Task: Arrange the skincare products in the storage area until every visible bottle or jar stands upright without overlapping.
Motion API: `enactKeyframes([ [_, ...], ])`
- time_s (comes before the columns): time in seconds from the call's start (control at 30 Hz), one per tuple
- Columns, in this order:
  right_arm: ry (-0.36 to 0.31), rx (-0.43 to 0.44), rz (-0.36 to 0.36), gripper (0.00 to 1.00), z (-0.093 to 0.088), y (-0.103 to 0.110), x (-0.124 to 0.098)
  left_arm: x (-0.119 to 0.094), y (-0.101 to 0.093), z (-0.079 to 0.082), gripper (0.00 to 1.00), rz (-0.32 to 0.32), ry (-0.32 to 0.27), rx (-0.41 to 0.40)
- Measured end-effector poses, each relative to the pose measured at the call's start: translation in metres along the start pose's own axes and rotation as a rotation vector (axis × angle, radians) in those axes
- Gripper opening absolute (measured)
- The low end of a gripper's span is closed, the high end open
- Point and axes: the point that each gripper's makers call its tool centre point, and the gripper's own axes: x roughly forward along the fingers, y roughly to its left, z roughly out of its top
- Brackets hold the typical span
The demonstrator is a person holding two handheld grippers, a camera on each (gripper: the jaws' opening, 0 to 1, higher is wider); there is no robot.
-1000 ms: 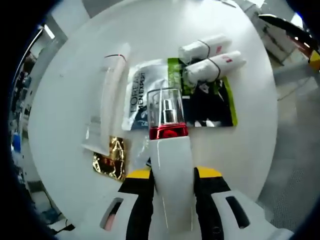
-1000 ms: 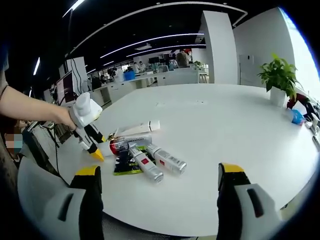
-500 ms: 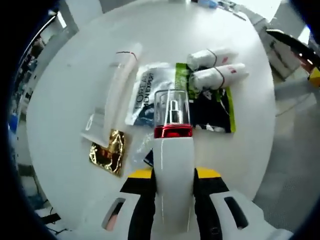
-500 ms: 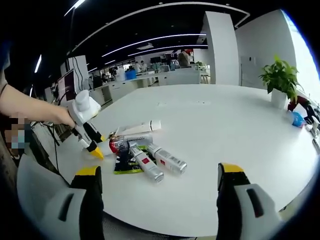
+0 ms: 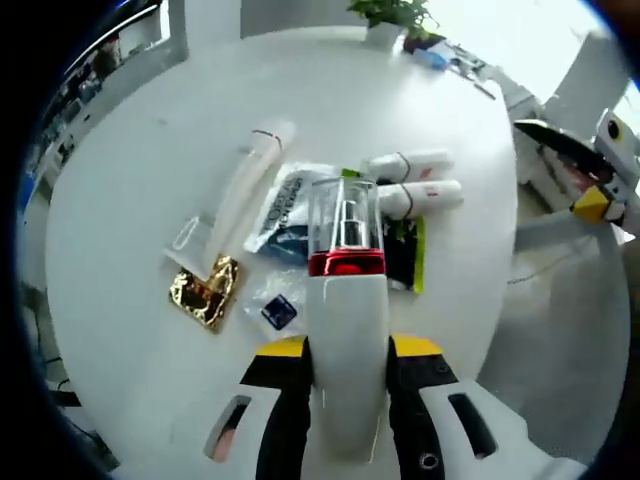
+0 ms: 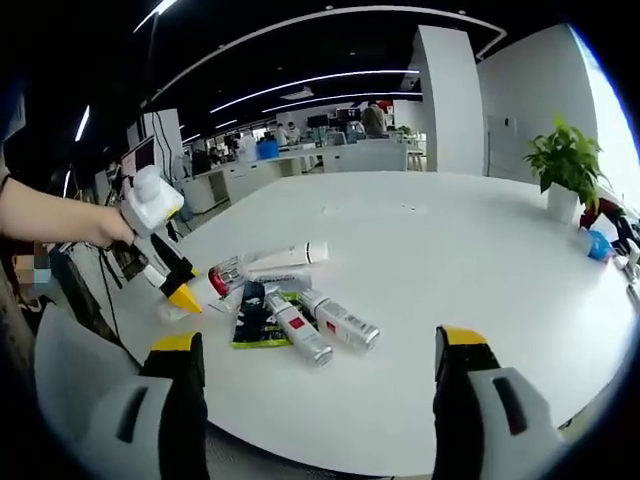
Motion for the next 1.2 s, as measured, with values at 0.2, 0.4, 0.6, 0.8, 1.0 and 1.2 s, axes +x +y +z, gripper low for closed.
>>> enactKeyframes([
  [0.2, -0.042, 0.078, 0.056, 0.94, 0.008, 0.006, -0.003, -0.016, -0.020, 0.020, 0.26, -0.071, -0.134, -0.111],
  [0.4, -0.077, 0.118, 0.084, 0.91, 0.017, 0.008, -0.006, -0.039, -0.053, 0.052, 0.26, -0.234, -0.331, -0.227],
  [0.6, -0.157, 0.248, 0.182, 0.91, 0.039, 0.023, -0.013, -0.056, -0.075, 0.069, 0.25, -0.314, -0.452, -0.298],
  [0.8, -0.237, 0.370, 0.359, 0.90, 0.069, 0.052, -0.018, -0.065, -0.095, 0.077, 0.25, -0.372, -0.508, -0.340],
  [1.0, -0.215, 0.521, 0.481, 0.82, 0.066, 0.071, -0.006, -0.078, -0.115, 0.085, 0.24, -0.466, -0.578, -0.434],
  [1.2, -0.245, 0.619, 0.588, 0.72, 0.079, 0.084, -0.007, -0.095, -0.136, 0.094, 0.25, -0.561, -0.644, -0.470],
])
